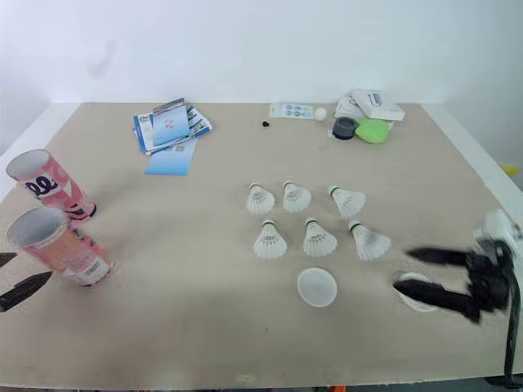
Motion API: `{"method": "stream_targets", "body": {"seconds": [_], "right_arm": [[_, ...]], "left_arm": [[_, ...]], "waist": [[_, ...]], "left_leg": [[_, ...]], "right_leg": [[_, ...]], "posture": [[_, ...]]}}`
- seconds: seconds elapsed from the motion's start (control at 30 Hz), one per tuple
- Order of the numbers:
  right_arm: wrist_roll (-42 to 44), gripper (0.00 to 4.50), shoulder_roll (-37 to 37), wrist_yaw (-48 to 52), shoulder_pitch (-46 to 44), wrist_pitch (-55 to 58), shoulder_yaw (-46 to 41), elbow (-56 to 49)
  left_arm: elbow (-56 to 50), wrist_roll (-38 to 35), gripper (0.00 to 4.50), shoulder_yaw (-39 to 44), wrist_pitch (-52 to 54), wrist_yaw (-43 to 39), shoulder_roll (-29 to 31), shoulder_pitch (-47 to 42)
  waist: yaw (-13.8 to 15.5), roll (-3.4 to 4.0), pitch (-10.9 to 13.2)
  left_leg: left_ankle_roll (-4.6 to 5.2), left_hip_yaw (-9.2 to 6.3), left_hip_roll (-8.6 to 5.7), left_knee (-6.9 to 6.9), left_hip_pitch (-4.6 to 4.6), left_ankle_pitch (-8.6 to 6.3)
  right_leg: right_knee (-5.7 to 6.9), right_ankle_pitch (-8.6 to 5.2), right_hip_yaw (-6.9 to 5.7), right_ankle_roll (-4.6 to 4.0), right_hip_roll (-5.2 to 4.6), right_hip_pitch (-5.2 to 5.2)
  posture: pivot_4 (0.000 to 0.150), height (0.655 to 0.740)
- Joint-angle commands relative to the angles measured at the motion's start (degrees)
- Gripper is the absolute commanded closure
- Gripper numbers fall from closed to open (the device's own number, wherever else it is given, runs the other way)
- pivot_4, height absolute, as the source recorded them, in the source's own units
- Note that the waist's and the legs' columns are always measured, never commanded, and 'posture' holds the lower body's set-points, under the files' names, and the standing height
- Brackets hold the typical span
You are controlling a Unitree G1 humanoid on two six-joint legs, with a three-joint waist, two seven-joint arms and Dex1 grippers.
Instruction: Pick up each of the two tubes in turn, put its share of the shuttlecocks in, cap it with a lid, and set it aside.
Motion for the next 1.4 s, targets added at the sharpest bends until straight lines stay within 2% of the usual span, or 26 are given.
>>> {"method": "stream_targets", "body": {"seconds": [0.03,0.17,0.37,0.63,0.73,0.93,1.23,1.4], "right_arm": [[8.7,0.07,1.1,-5.7,-7.4,3.2,5.6,-6.8],[10.7,0.07,5.5,-11.1,-17.7,1.8,16.5,-10.9],[3.0,0.07,11.5,-11.9,-29.1,-5.1,29.1,-7.0],[-3.9,0.07,14.9,-9.2,-31.0,-11.8,36.4,-4.8],[-5.3,0.07,15.8,-8.8,-31.6,-13.3,37.7,-3.8],[-7.4,0.07,17.5,-9.2,-32.2,-15.3,39.2,-2.9],[-9.3,0.07,21.6,-12.4,-31.0,-16.2,40.2,-3.2],[-9.5,0.07,21.9,-13.0,-31.1,-16.2,40.1,-3.2]], "left_arm": [[-0.4,1.1,0.00,-0.4,-6.2,2.3,-3.6,1.4],[-0.7,0.9,0.00,-2.6,-9.8,3.3,-8.1,4.0],[-3.3,2.2,0.00,-9.4,-15.0,6.3,-15.4,6.3],[-2.7,5.9,0.00,-17.2,-19.9,13.8,-21.6,4.3],[-1.0,8.5,0.00,-19.5,-21.6,16.6,-22.2,2.3],[3.7,9.0,0.00,-21.0,-22.4,21.0,-21.7,-3.7],[7.9,7.8,0.00,-24.2,-19.8,23.1,-20.3,-12.7],[8.2,7.8,0.00,-25.1,-19.4,23.3,-19.9,-13.6]], "waist": [[0.2,-0.24,0.0],[0.4,-0.41,-0.1],[0.3,-0.38,-0.1],[0.3,-0.40,-0.2],[0.3,-0.41,-0.2],[0.3,-0.33,-0.2],[0.3,-0.32,-0.2],[0.3,-0.32,-0.2]], "left_leg": [[0.00,-0.11,0.05,0.10,0.00,0.00],[0.00,-0.26,0.08,0.38,-0.19,0.00],[0.08,0.01,-0.05,0.54,-0.29,0.05],[0.10,-0.13,-0.02,0.55,-0.35,0.05],[0.11,-0.16,-0.01,0.55,-0.35,0.05],[0.25,-0.18,-0.02,0.55,-0.32,0.14],[0.42,-0.17,-0.02,0.55,-0.33,0.25],[0.41,-0.18,-0.04,0.55,-0.35,0.24]], "right_leg": [[0.02,0.00,-0.07,-0.04,0.07,0.03],[0.07,0.03,-0.22,-0.04,0.06,0.03],[0.04,0.07,-0.12,0.01,-0.26,0.00],[0.05,0.16,-0.23,0.13,-0.23,-0.02],[0.08,0.19,-0.25,0.11,-0.14,-0.02],[0.10,0.30,-0.26,0.07,-0.11,-0.01],[0.10,0.47,-0.26,0.07,-0.10,-0.01],[0.09,0.50,-0.28,0.01,-0.13,-0.01]], "posture": [[0.150,0.7400],[0.150,0.7400],[0.150,0.7400],[0.150,0.7400],[0.150,0.7400],[0.150,0.7400],[0.150,0.7400],[0.150,0.7400]]}}
